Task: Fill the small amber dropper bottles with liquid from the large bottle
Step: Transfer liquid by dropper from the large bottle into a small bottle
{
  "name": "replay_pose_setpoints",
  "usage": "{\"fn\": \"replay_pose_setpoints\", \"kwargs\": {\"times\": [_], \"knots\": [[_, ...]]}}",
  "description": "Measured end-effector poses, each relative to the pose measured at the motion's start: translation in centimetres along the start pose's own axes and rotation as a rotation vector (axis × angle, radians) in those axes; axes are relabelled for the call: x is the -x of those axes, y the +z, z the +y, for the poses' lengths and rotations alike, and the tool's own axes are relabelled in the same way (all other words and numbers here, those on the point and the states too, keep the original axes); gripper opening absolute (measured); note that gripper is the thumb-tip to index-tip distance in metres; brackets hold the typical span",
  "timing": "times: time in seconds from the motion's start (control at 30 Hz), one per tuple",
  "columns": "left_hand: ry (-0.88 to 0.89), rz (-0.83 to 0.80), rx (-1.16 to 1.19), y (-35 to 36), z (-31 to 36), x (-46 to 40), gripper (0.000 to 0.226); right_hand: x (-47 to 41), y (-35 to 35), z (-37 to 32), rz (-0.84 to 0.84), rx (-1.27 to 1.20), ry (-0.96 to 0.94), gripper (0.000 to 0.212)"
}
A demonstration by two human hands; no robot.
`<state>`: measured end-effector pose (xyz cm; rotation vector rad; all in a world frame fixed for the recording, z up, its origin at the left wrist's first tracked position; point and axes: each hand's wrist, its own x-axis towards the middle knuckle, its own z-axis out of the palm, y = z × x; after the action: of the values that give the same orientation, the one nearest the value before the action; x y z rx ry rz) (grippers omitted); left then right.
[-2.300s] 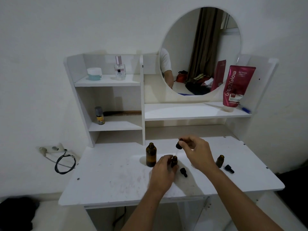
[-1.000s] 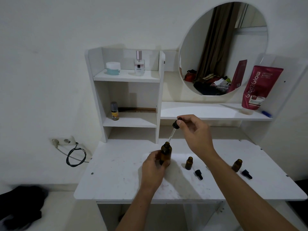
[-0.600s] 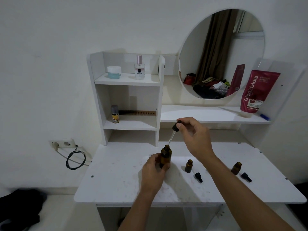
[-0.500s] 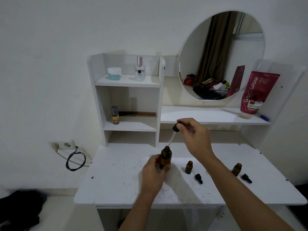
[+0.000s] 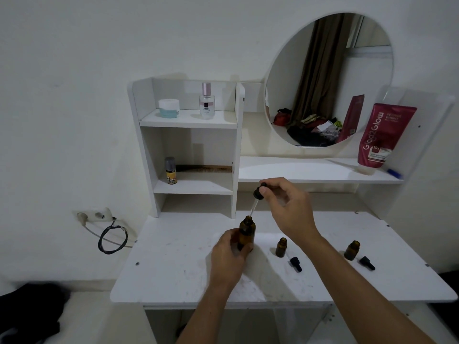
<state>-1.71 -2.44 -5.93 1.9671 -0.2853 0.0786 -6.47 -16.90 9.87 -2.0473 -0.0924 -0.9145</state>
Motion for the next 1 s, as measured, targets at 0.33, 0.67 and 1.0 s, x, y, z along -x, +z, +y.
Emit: {"fn": "replay_pose_setpoints", "kwargs": {"times": [0.33, 0.67, 1.0], "knots": [[-0.021, -0.003, 0.005, 0.0, 0.0, 0.0, 0.046, 0.8, 0.0, -0.2, -0.007, 0.014, -0.066, 0.013], [-0.013, 0.001, 0.004, 0.0, -0.1, 0.0, 0.045, 0.9, 1.1, 1.1, -0.074, 0.043, 0.022, 0.010], [-0.015, 0.004, 0.015, -0.2, 0.5, 0.3, 0.041, 2.3, 3.4, 3.8, -0.248, 0.134, 0.188, 0.011]]}}
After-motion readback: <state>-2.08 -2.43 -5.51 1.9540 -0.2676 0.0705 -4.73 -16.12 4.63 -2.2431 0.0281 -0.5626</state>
